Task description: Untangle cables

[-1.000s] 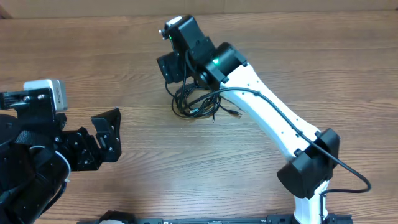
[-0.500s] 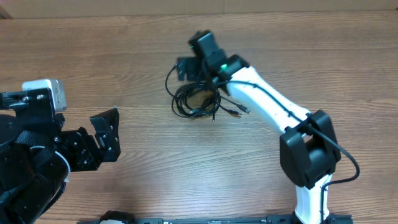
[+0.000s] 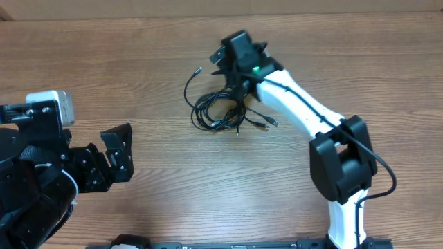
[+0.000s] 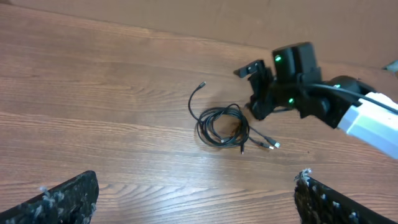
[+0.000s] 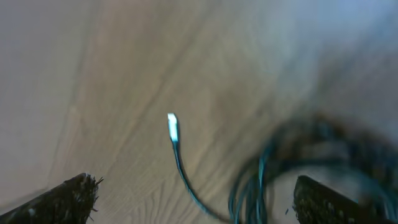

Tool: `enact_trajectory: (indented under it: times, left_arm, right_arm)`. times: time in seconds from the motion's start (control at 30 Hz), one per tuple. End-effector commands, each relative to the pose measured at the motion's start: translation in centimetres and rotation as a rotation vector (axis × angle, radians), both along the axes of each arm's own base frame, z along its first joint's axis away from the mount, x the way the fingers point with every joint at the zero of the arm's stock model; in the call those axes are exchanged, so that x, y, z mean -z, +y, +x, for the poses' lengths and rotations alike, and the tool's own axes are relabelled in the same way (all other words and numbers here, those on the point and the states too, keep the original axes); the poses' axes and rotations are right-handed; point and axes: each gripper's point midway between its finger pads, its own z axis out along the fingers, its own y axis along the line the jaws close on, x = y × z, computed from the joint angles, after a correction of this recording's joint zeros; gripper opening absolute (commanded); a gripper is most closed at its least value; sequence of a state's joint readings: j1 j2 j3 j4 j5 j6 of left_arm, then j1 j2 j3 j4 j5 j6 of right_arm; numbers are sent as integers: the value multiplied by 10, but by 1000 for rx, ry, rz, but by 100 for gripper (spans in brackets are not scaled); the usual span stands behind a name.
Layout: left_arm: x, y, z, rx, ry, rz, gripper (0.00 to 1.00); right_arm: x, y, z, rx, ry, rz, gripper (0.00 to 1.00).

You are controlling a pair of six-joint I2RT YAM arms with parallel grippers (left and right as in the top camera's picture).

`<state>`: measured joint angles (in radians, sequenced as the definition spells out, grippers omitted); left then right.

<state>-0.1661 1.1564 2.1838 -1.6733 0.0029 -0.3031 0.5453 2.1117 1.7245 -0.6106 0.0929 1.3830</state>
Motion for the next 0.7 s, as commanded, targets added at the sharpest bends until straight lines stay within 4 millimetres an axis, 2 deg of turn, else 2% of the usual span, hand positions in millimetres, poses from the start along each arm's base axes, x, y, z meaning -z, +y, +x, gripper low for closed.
enact_trajectory:
  times: [0.0,0.13,0.23,0.53,0.67]
  left_arm:
    - [0,2,-1,3,-3,23,100]
    - [2,2,-2,3,7,26,100]
    - [2,2,-2,2,8,25,100]
    - [3,2,-2,6,10,23,100]
    - [3,2,-2,6,10,23,100]
  right_arm:
    - [9,-7,-6,261,85,98,100]
    - [34,-15,-30,395,233,111,100]
    - [47,-14,-39,419,298,121,100]
    - [86,-20,-42,436,355,65,100]
    - [103,-25,-31,373,317,10,100]
